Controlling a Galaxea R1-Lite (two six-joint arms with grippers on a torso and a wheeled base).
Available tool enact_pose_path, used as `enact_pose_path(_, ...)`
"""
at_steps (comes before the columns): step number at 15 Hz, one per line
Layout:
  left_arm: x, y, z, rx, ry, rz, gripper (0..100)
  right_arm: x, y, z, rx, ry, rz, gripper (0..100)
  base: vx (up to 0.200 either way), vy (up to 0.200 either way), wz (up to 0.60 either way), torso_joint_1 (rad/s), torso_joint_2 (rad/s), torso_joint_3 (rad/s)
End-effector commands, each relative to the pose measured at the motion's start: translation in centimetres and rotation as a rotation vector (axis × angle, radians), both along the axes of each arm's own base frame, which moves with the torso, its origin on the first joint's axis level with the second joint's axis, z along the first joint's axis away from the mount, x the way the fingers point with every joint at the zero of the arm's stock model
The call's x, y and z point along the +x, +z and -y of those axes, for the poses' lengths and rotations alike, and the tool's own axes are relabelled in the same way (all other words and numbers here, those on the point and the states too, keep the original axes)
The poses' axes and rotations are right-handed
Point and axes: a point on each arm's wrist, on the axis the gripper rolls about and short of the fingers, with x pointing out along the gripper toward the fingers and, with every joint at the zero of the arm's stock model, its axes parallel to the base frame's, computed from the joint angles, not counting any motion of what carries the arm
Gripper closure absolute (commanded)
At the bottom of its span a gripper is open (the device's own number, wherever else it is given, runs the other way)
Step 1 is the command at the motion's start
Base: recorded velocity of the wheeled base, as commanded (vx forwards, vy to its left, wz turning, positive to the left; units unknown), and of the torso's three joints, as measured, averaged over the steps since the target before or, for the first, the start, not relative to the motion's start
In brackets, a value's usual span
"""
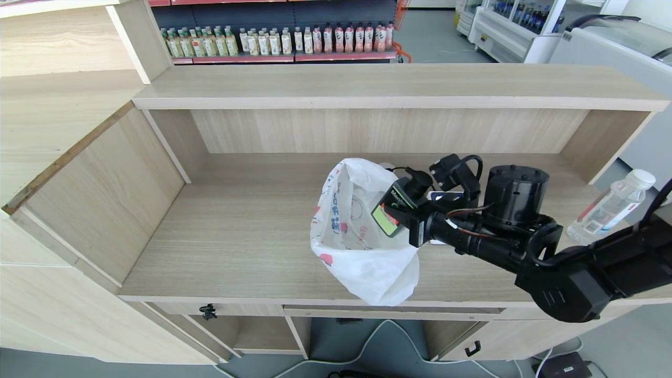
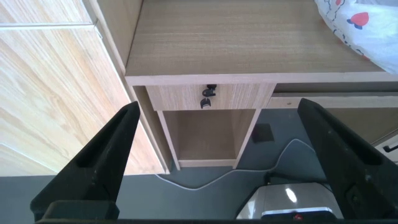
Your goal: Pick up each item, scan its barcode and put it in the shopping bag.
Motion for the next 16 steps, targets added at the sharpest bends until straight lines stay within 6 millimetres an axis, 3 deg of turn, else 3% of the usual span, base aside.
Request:
enact_pose_path(1,0.0,0.0,0.0,0.0,0.0,-0.002,0,0.8,-1.9,-0.2,-0.012,-0.003,-0.009,100,0.0,0.0,0.0,0.0,0.0,0.0)
enact_pose_path(3,0.0,0.0,0.0,0.0,0.0,-0.002,0,2.0,-3.7,0.0,0.0,-0.022,0.018,100,0.0,0.0,0.0,0.0,0.0,0.0)
enact_pose_path(10,0.0,0.0,0.0,0.0,0.0,-0.002,0,3.6,-7.1,0.1,-0.066,-0.037,-0.026,100,0.0,0.0,0.0,0.0,0.0,0.0)
enact_pose_path(16,0.0,0.0,0.0,0.0,0.0,-0.002,0,4.8,-7.8,-0.2,-0.067,-0.043,-0.028,100,0.0,0.0,0.0,0.0,0.0,0.0)
